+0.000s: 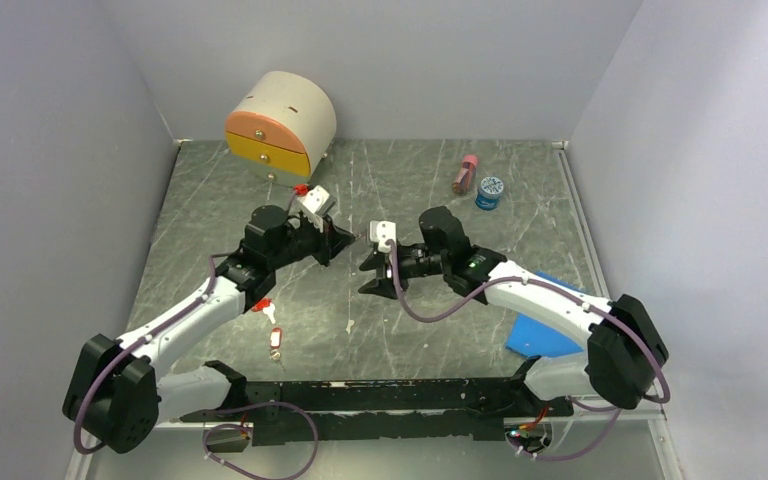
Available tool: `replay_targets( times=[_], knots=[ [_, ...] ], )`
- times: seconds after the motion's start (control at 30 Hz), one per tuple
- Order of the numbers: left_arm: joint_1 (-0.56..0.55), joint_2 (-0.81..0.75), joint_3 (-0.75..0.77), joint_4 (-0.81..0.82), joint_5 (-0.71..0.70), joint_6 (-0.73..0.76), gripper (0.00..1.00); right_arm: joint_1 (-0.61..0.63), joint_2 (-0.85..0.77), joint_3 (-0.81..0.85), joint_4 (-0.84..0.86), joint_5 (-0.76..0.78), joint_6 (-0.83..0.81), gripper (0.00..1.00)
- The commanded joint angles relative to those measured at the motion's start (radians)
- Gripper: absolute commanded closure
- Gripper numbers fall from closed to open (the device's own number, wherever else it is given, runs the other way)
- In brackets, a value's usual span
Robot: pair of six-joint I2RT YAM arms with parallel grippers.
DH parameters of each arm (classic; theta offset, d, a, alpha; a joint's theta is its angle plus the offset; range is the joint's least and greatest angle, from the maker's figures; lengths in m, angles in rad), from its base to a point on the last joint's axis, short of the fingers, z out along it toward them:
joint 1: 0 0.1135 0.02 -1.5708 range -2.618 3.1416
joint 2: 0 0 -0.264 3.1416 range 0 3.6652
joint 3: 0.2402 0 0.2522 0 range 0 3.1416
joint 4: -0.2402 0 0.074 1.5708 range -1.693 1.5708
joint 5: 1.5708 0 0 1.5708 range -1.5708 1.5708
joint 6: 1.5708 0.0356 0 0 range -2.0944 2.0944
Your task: Put the keys on the keyring
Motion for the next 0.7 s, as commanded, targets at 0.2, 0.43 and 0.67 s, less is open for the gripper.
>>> replay_targets(
  times=[0.2,0.43,0.67],
  knots=[
    [0.002,-0.045,0.018,0.071,0.007,-0.069,0.97,0.05,0.092,0.073,0.064,0.217,-0.03,0.45],
    [0.001,-0.048,0.026,0.045,0.041,-0.038,0.97,0.05,0.101,0.098,0.12,0.364,-0.016,0.43],
    [0.001,-0.05,0.022,0.029,0.052,-0.012,0.97,0.009,-0.005,-0.003,0.251,0.485,0.102,0.41]
  ],
)
